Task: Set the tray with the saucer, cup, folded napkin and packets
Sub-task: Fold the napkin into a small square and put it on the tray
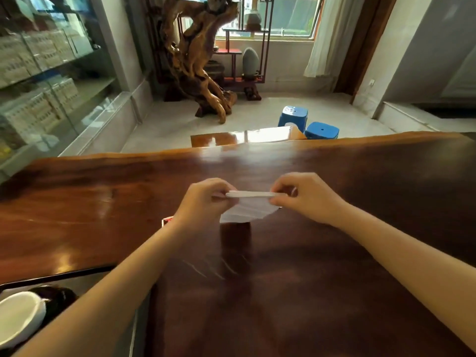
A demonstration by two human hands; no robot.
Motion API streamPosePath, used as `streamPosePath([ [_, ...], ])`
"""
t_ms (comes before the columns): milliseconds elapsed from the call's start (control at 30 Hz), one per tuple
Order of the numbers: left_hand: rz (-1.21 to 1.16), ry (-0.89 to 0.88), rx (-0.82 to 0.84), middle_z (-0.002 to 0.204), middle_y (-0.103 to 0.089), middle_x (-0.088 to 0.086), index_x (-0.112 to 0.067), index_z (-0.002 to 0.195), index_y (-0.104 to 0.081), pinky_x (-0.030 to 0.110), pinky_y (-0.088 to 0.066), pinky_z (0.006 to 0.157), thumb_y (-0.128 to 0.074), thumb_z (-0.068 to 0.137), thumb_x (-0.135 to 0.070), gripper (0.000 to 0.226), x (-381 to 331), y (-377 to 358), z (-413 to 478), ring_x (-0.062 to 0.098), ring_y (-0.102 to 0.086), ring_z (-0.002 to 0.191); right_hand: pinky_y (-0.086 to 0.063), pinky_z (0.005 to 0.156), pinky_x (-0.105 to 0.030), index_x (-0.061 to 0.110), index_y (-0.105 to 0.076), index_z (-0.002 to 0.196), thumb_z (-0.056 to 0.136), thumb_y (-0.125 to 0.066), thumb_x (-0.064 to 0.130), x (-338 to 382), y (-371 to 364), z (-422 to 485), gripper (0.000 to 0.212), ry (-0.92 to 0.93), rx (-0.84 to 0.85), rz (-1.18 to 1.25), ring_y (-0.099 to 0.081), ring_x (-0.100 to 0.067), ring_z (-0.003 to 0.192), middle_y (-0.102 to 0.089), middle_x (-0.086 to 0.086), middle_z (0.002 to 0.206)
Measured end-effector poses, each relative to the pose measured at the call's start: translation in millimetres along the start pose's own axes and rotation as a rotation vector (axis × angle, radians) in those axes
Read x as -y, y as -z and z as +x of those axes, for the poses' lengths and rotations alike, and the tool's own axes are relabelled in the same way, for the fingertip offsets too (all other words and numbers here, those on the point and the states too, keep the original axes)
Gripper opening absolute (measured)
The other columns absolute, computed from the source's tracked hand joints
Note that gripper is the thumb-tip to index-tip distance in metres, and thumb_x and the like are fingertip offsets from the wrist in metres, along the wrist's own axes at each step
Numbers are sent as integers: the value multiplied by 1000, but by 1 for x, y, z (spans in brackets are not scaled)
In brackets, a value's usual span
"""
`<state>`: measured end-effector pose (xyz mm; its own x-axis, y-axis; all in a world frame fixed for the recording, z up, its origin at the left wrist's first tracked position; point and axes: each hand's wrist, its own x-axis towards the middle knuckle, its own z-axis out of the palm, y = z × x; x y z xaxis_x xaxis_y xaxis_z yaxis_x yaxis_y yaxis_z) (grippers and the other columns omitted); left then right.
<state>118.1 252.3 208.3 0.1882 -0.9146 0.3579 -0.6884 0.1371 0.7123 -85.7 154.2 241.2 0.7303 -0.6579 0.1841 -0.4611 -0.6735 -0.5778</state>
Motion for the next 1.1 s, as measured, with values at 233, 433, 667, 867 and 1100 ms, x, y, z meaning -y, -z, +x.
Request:
streamPosePath([
  [233,-130,118,41,88,-70,-8,-14,78,-73,22,-56,72,-78,73,-6,11,18,-74,-185,1,-65,85,-43,63,-10,28,-68,84,79,-72,22,-21,-84,-129,9,-130,321,136,-56,0,76,-60,15,79],
  [433,-164,197,100,82,-69,-14,-18,72,-72,13,-53,65,-80,69,-6,15,18,-99,-249,-2,-64,79,-47,67,-16,31,-67,82,79,-69,22,-34,-123,-190,10,-289,449,273,-57,-3,78,-63,10,84],
  [667,-167,351,143,86,-68,-15,-24,78,-71,20,-51,64,-75,75,-11,14,20,-98,-250,4,-62,78,-50,70,-17,36,-65,83,82,-67,26,-46,-138,-190,11,-327,472,344,-59,-4,80,-64,14,84],
  [867,-351,467,402,89,-68,-12,-27,90,-70,22,-48,64,-67,81,-33,11,34,-83,-198,10,-61,83,-50,73,-15,30,-63,84,85,-64,25,-53,-140,-152,5,-364,447,519,-62,-3,84,-66,12,83],
  [1100,-326,690,406,89,-71,-6,-26,94,-68,30,-60,70,-61,85,-39,17,116,-105,-152,14,-68,82,-49,73,-16,25,-66,83,81,-65,32,-55,-172,-156,7,-410,513,745,-62,-4,81,-66,14,81],
])
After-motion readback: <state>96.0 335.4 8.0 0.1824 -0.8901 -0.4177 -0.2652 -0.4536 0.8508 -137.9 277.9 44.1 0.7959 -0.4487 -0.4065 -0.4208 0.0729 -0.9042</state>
